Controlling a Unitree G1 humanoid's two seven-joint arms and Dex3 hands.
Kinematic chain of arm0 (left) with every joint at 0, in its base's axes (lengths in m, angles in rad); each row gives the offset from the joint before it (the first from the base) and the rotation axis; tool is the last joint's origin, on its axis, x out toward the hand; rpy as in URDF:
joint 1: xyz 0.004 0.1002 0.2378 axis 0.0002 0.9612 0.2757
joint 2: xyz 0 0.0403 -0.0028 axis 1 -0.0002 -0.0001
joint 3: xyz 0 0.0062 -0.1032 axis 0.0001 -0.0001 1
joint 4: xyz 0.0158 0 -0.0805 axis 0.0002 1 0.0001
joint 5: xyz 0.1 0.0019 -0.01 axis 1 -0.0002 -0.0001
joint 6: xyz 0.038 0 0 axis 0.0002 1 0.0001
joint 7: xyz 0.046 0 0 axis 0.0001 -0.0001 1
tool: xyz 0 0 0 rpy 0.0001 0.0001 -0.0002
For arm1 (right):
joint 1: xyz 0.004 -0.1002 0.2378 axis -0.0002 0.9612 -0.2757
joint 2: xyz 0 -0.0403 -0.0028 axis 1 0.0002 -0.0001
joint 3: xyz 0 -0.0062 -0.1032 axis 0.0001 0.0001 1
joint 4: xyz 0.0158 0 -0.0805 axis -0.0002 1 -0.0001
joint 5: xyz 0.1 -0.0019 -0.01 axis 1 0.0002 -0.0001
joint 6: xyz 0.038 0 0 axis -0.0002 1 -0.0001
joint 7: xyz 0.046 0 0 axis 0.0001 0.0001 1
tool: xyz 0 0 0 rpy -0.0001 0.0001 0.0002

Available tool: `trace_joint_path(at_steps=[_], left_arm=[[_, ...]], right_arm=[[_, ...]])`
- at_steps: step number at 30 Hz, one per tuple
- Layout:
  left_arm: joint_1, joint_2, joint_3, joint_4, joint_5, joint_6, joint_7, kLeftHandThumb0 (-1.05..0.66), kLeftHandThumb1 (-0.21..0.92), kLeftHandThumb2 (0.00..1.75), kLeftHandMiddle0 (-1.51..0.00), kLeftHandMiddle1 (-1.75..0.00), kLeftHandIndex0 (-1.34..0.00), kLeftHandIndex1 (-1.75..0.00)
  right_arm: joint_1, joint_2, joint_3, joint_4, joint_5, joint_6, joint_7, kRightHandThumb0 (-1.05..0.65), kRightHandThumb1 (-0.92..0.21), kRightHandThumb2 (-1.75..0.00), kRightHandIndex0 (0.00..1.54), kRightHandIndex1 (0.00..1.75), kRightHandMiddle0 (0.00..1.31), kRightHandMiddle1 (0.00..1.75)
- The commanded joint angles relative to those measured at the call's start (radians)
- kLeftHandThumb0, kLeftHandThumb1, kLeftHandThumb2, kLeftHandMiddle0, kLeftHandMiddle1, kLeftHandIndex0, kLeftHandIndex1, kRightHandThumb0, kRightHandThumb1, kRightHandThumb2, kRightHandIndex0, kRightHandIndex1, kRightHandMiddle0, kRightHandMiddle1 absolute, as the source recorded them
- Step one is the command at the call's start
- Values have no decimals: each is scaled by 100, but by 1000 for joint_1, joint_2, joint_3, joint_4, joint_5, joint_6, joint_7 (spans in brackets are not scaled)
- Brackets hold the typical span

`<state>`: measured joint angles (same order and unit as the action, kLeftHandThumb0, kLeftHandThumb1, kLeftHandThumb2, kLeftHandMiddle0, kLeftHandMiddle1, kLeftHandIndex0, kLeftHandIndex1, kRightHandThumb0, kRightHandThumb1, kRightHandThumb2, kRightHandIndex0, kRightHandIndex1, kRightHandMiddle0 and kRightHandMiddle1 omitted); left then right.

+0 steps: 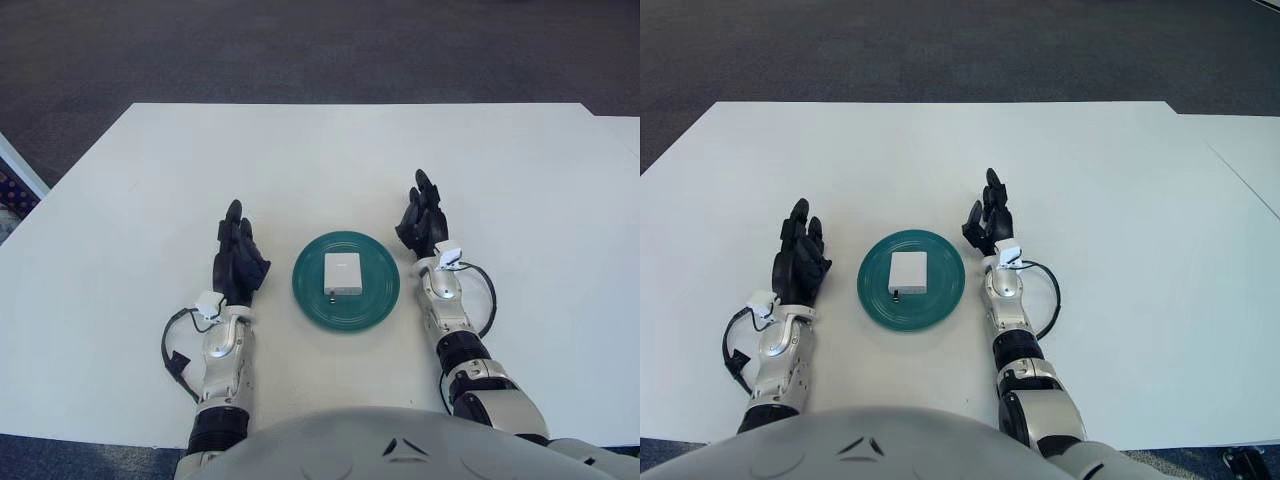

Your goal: Put the charger into the plate.

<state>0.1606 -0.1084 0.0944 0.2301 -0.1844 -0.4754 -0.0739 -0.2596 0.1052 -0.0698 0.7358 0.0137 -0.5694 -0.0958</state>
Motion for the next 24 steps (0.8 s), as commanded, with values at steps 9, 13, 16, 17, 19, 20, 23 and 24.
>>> trace_joint_path(at_steps=[9, 13, 16, 17, 19, 20, 23, 24], left_arm=[[37, 0, 9, 66, 10, 9, 0, -105, 92, 88, 0, 0, 0, -11], [40, 3, 5, 64, 20, 2, -2, -105, 92, 87, 0, 0, 0, -10], [40, 7, 3, 66, 26, 1, -5, -105, 92, 87, 0, 0, 0, -10], [39, 9, 3, 65, 25, 3, -8, -105, 92, 87, 0, 0, 0, -10], [37, 12, 3, 64, 21, 11, -15, -105, 92, 87, 0, 0, 0, -10], [35, 13, 3, 66, 20, 13, -17, -105, 92, 87, 0, 0, 0, -10], [25, 18, 4, 66, 11, 25, -28, -105, 92, 87, 0, 0, 0, -10], [19, 20, 1, 54, 13, 43, -27, -105, 92, 87, 0, 0, 0, -10]], right_arm=[[89, 51, -39, 23, 53, 17, -5, -101, -92, -99, 0, 0, 0, 21], [103, 35, -41, 6, 72, 35, 31, -100, -92, -98, 0, 0, 0, 19], [106, 24, -39, -3, 84, 61, 60, -99, -92, -97, 0, 0, 0, 19], [106, 21, -39, -5, 87, 67, 69, -99, -92, -97, 0, 0, 0, 19], [108, 20, -42, -8, 92, 72, 82, -98, -92, -97, 0, 0, 0, 18], [107, 20, -43, -8, 93, 73, 86, -98, -92, -96, 0, 0, 0, 18], [106, 15, -44, -1, 93, 61, 98, -97, -92, -97, 0, 0, 0, 18], [113, 10, -36, -6, 83, 62, 103, -96, -92, -97, 0, 0, 0, 18]])
